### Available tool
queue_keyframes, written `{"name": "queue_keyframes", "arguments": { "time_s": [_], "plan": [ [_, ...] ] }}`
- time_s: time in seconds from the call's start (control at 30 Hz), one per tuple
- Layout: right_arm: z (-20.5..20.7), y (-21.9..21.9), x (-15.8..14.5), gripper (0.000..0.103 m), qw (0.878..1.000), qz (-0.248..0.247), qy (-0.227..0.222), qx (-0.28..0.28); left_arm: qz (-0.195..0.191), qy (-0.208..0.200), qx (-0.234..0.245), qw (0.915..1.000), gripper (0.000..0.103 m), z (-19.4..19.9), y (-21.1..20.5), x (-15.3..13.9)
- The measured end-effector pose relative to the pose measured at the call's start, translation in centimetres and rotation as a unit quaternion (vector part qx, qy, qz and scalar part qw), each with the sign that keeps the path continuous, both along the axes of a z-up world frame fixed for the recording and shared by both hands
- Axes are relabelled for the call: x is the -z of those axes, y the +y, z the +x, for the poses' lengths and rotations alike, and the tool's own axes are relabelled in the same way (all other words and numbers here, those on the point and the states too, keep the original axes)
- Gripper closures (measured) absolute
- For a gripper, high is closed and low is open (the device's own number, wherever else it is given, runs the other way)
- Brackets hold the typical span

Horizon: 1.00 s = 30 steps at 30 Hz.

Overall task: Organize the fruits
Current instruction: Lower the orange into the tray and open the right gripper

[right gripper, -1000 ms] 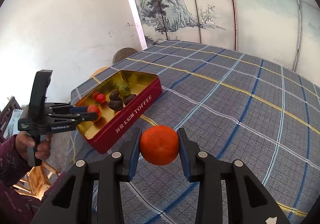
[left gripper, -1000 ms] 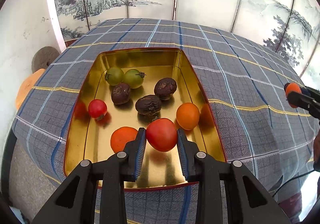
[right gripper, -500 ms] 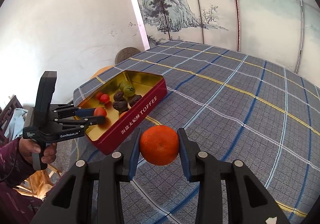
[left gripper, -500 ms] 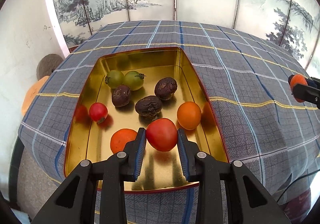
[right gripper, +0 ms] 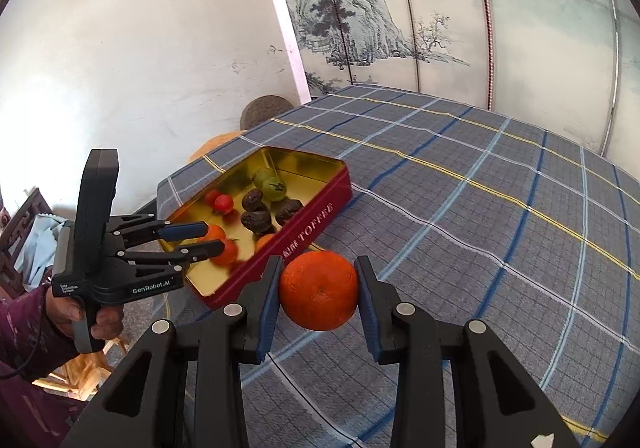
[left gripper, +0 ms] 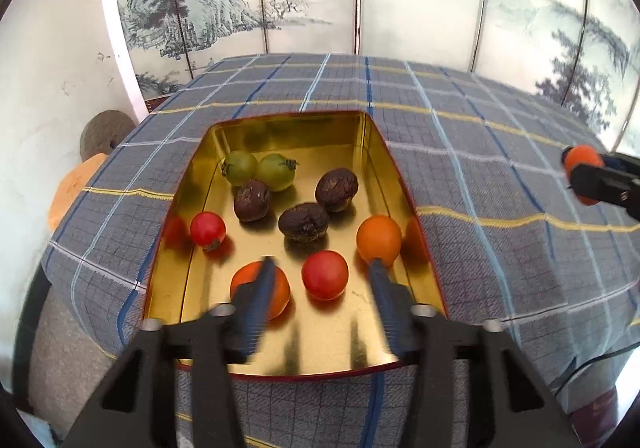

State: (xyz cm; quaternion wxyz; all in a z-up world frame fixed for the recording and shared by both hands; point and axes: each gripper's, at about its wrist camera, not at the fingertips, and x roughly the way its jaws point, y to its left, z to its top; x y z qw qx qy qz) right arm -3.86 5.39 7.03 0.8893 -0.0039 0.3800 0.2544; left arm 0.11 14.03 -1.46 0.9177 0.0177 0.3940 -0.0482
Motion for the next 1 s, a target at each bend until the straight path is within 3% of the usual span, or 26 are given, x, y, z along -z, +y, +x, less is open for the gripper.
{"name": "queue_keyframes", "arguments": {
  "time_s": [0.07,0.4,0.6,1.0],
  "plan": [
    [0.3,0.7,-0.3,0.07,1.0,0.001,-0.002,-0.008,-0.002,-0.02,-0.012,0.9997,0.031,-0.4,0.5,-0.6],
    [3.6,6.0,-0.2,0.07,0.998,0.025,0.011,-0.062,0.008,-0.041,-0.076,0.9963,0.029,-0.9,4.0,-1.6],
    [5.7,10.3,1.3,0.069,0.994,0.036,0.035,-0.093,0.027,-0.038,-0.117,0.992,0.029,-1.5,6.7,-1.3],
    [7.8,15.1,5.0,0.069,0.992,0.025,0.072,-0.096,0.008,-0.024,-0.152,0.988,0.029,-2.4,10.1,-0.6]
  ]
}}
